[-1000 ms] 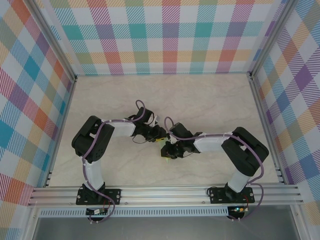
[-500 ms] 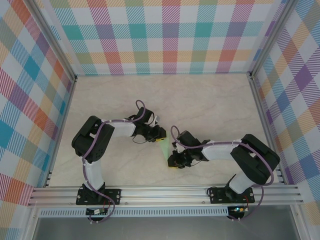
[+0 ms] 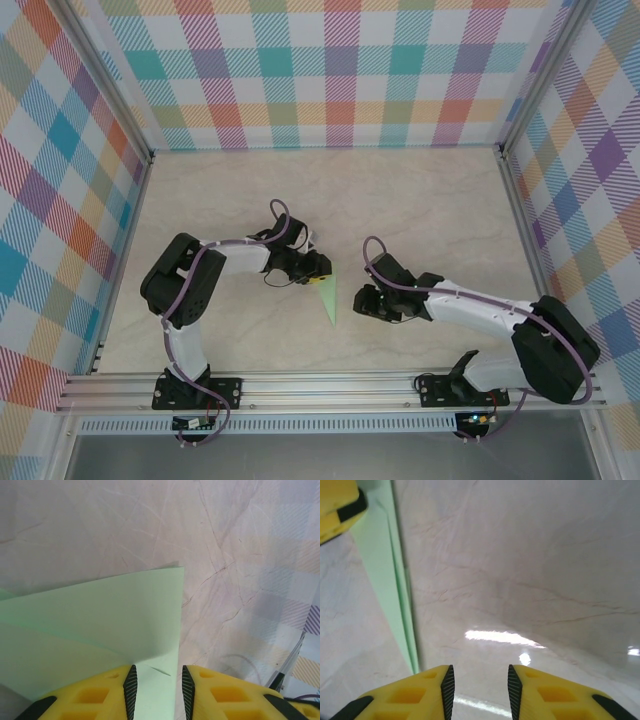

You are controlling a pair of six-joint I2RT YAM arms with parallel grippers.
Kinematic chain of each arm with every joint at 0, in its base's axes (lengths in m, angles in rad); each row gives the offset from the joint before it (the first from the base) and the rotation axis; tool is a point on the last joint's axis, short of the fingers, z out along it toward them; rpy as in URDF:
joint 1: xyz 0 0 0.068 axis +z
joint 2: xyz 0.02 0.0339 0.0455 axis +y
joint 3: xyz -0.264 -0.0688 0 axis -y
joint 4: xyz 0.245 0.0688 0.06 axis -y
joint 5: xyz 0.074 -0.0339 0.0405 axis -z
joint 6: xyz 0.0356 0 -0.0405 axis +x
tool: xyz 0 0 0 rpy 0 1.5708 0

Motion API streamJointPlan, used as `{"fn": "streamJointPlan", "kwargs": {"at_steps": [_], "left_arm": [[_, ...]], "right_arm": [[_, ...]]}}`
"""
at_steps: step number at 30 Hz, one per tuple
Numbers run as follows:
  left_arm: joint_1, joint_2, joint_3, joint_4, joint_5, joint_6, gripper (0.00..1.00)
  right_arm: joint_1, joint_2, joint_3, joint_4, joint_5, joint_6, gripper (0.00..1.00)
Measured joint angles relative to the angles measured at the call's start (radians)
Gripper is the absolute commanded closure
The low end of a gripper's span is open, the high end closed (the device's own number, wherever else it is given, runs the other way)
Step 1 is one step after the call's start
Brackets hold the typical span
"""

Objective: Fold a paper plane with a square sheet of paper (pick it up from the middle)
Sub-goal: Fold the wing for the fifth time at the center of the table.

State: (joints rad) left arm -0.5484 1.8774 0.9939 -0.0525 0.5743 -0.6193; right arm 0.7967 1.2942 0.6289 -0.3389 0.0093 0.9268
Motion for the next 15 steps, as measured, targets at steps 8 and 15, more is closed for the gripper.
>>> {"fn": "streamJointPlan", "kwargs": {"at_steps": [8,15], "left_arm": [[0.000,0.000,0.023,-0.031,-0.016,0.011,0.65],[-0.003,-0.020,0.059,-0.086,-0.053,0.016,0.60]], "right_arm": [[-0.011,-0.033,0.000,0.001,0.060,0.027,0.59],[-0.012,-0.033,-0.006,0.008,0.082,0.065,0.55]]}}
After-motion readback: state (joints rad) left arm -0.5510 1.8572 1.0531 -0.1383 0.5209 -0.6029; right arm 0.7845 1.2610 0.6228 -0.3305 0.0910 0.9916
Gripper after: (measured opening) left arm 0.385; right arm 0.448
